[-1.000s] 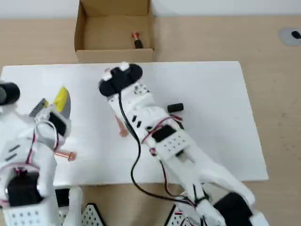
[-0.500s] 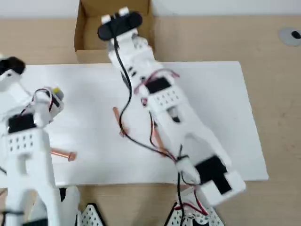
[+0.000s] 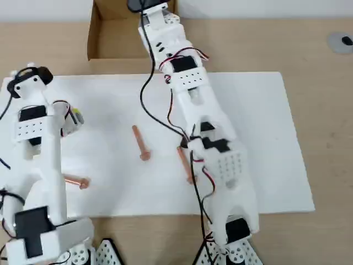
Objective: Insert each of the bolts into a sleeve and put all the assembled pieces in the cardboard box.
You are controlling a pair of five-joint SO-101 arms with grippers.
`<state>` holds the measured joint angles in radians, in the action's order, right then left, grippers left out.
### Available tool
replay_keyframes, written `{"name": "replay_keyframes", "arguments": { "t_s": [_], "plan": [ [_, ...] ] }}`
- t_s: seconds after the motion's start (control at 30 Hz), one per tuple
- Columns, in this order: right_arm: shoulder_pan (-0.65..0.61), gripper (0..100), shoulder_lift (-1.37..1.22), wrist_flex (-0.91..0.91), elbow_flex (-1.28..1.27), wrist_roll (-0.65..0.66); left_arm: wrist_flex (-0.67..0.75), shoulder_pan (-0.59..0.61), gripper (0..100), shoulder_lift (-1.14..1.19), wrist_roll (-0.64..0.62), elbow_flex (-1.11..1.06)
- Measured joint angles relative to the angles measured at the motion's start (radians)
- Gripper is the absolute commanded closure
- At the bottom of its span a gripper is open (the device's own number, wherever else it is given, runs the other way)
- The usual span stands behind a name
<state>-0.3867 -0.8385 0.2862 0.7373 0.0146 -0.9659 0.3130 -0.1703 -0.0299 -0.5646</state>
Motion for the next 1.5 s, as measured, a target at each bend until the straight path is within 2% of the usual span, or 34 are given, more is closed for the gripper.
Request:
{"name": "replay_keyframes", "arguments": {
  "t_s": [0.17, 0.33, 0.53, 0.87, 1.07, 1.27, 1.4, 1.5],
  "plan": [
    [0.005, 96.5, -0.258, 0.000, 0.261, 0.080, 0.000, -0.002, 80, 0.043, 0.078, 0.002],
    [0.005, 80.3, -0.423, 0.077, 0.443, 0.120, 0.000, -0.002, 80, 0.044, 0.098, 0.002],
    [0.003, 74.3, -0.470, 0.227, 0.638, 0.118, -0.006, -0.002, 80, 0.044, 0.098, 0.002],
    [0.003, 69.8, -0.482, 0.390, 0.773, 0.120, -0.052, -0.026, 80, 0.044, 0.135, 0.002],
    [0.003, 69.8, -0.434, 0.698, 0.873, 0.120, -0.115, -0.031, 80, 0.044, 0.141, 0.002],
    [-0.023, 69.8, -0.124, 1.142, 0.876, 0.120, -0.193, -0.032, 80, 0.044, 0.144, 0.032],
    [-0.023, 69.8, 0.048, 1.413, 0.884, 0.120, -0.224, -0.032, 85, 0.044, 0.170, 0.060],
    [-0.003, 69.9, 0.137, 1.478, 0.858, 0.126, -0.238, -0.032, 85, 0.044, 0.189, 0.075]
  ]
}}
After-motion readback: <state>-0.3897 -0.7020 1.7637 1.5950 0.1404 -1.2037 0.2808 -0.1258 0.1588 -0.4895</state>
